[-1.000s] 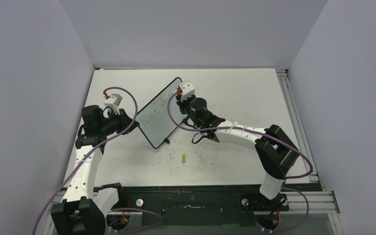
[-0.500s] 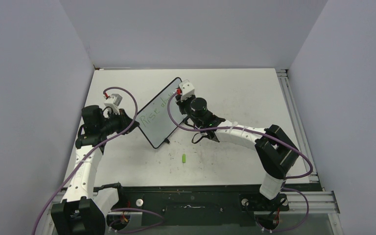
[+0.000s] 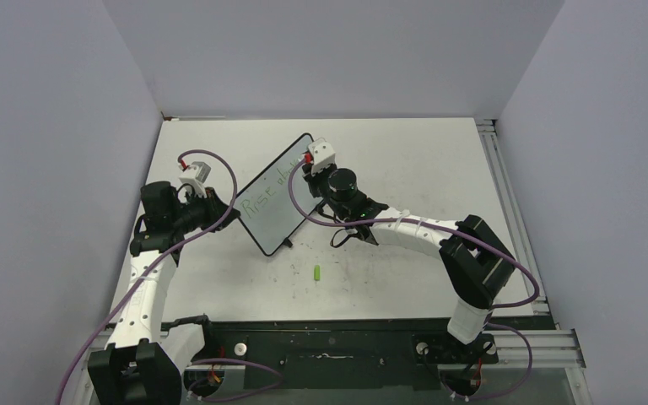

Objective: Write a sentence on the whiteboard

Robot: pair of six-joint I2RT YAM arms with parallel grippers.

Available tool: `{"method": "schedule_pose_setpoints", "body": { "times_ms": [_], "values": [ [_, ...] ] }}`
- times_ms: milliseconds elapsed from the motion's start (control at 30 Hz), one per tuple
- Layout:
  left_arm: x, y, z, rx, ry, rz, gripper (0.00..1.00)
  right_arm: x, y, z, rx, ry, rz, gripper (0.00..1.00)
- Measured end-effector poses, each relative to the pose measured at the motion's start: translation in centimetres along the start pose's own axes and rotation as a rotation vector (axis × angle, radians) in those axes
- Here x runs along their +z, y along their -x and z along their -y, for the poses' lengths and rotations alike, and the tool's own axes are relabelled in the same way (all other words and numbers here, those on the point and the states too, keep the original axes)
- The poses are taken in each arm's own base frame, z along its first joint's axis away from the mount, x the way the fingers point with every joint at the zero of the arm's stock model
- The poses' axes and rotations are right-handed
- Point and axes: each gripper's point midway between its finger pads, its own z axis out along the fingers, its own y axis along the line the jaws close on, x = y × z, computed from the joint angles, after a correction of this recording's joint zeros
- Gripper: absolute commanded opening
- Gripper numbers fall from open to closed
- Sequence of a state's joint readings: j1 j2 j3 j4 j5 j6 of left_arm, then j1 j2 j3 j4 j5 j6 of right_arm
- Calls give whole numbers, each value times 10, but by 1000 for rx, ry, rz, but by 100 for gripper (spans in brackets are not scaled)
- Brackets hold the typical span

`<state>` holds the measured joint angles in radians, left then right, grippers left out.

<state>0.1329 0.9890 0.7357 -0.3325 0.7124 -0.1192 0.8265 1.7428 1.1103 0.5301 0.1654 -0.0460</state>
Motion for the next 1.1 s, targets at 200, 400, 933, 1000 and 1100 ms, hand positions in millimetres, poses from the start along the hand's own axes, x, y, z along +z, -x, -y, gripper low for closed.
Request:
{"method": "schedule_pose_setpoints", "body": {
  "times_ms": [200, 400, 933, 1000, 1100],
  "values": [
    [0, 0, 0, 0, 0, 0, 0, -1, -3, -2, -4, 9, -6, 5],
    [0, 0, 0, 0, 0, 0, 0, -2, -5, -4, -7, 13, -10, 5],
    [0, 0, 0, 1, -1, 1, 0, -5, -14, -4, -12, 14, -25, 5],
    [0, 0, 0, 1, -1, 1, 0, -5, -15, -4, -12, 14, -26, 5],
    [0, 0, 0, 1, -1, 1, 0, -5, -15, -4, -12, 13, -26, 5]
  ]
}}
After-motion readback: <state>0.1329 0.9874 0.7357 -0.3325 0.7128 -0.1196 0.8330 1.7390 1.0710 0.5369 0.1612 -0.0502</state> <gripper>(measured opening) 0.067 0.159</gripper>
